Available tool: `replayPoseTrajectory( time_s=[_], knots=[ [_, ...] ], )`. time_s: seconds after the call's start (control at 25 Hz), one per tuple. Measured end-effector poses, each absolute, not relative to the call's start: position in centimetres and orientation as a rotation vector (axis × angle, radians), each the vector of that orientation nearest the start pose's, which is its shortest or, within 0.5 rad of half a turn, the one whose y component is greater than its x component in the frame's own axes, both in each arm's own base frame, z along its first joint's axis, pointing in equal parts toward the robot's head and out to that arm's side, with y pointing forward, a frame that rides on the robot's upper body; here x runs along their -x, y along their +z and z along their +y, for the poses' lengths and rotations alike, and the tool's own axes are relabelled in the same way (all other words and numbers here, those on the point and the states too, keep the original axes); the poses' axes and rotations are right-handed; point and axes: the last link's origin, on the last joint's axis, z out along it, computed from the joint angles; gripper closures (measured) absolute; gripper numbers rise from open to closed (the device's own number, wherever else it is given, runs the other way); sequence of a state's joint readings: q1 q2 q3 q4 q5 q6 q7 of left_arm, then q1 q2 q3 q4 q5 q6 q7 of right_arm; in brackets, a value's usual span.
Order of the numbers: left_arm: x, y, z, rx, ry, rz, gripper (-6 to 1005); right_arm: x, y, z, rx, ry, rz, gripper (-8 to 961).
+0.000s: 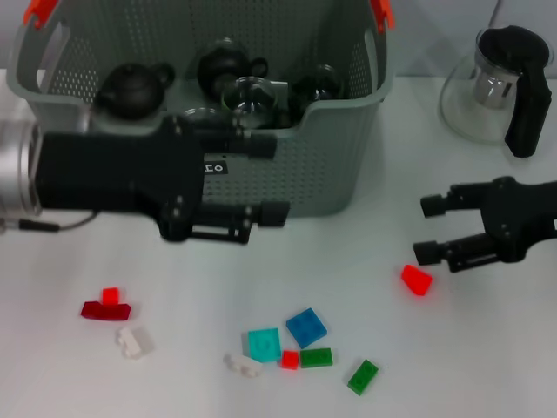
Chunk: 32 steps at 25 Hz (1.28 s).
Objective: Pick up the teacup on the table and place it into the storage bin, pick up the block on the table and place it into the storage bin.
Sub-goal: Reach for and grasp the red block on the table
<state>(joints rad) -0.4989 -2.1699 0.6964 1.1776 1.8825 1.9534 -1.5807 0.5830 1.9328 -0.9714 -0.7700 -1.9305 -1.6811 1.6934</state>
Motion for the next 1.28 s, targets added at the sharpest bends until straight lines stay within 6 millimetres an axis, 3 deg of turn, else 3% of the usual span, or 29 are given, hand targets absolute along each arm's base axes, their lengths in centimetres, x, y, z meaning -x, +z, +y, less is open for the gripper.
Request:
replayPoseTrajectory(
  time_s=[0.28, 0.36, 0.44, 0.64, 1.08, 1.28],
  knots=[
    [20.6, 3.2, 29.7, 2.906, -0.833, -0.258, 236, -22.5, 4.2, 35.1, 2.998, 0.144, 0.795, 25],
    [20.6, 3.2, 29.7, 2.906, -0.833, -0.258, 236, -22.1, 4.1, 35.4, 2.997, 0.086, 0.802, 57],
    [22.1, 1.6, 29.5, 2.909, -0.780, -0.237, 236, -21.7, 3.9, 35.9, 2.991, 0.000, 0.818, 89],
    [23.2, 0.3, 29.8, 2.897, -0.735, -0.253, 237, -20.6, 2.8, 36.9, 2.960, -0.201, 0.837, 162],
    [23.4, -0.2, 30.1, 2.884, -0.727, -0.223, 236, -19.7, -1.0, 37.6, 2.894, -0.497, 0.756, 180],
    [23.5, -0.3, 30.2, 2.881, -0.724, -0.203, 238, -19.6, -1.7, 37.6, 2.879, -0.551, 0.741, 180]
  ],
)
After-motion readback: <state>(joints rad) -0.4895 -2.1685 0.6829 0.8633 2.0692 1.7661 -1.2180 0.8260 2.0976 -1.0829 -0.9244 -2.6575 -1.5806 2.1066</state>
